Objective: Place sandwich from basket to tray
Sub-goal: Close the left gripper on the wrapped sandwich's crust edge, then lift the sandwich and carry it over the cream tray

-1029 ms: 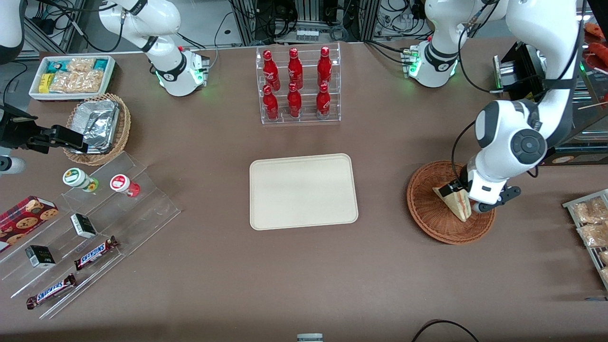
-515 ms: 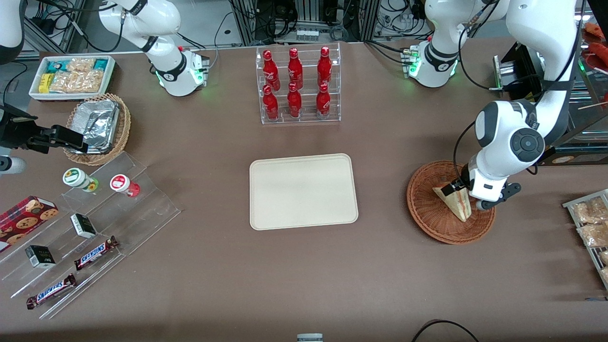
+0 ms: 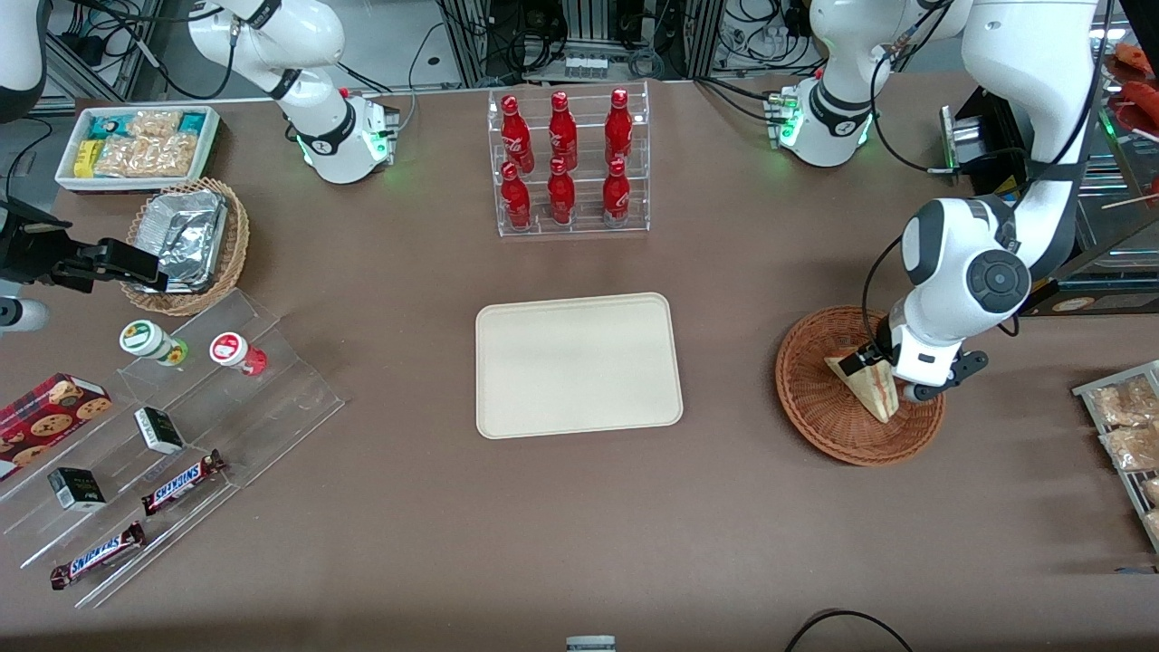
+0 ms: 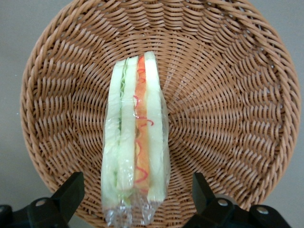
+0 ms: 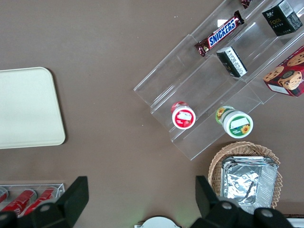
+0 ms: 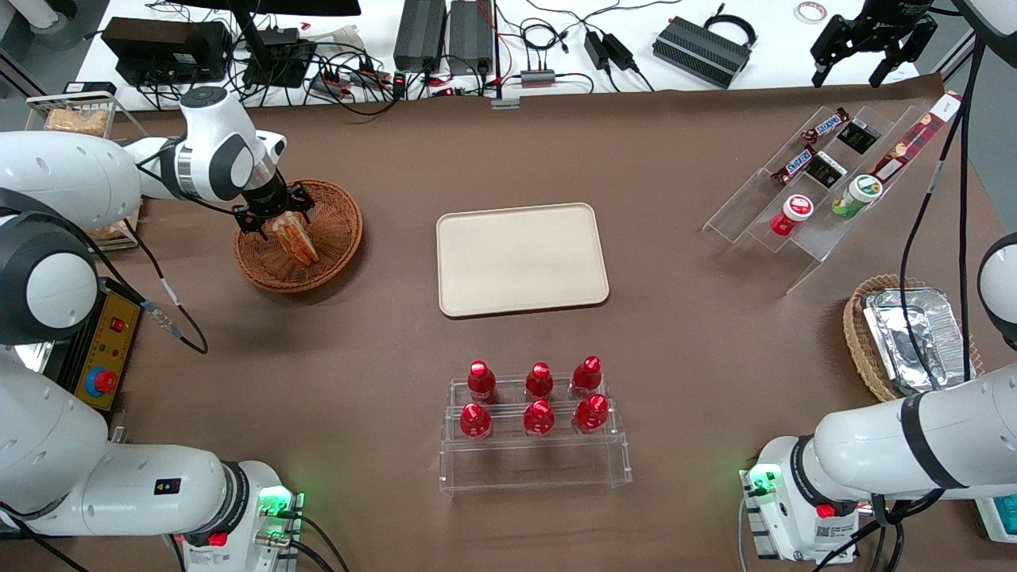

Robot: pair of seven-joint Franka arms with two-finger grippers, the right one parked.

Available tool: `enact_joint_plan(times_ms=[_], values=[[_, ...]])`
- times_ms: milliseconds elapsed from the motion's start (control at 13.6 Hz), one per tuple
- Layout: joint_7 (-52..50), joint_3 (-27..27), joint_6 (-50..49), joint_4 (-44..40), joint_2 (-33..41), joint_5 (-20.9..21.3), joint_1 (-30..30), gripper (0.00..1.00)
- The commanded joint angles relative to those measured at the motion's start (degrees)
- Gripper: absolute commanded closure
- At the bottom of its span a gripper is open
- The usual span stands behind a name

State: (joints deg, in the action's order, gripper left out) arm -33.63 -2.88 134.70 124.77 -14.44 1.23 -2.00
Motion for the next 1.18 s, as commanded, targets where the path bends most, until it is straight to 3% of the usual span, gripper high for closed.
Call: enact_joint_plan(times_ms=[0,74,147,368,662,1103], values=[[-0.74,0.15,2.23,0.73,-0.68,0.44,0.07,0.44],[-0.74,0.24,2.23,0.82,-0.68,0.44,0.07,0.79],[-0.65,0.24,2.23,1.0,-0.59,0.44,0.07,1.0],[-0.03,0.15,0.4,0.74,0.28,0.53,0.07,1.0],[1.81,-0.63,-9.96,-3.47,3.89,0.62,-0.81,1.0],[1.81,-9.06,-19.13,-12.52,2.76,0.71,-4.23,1.0]])
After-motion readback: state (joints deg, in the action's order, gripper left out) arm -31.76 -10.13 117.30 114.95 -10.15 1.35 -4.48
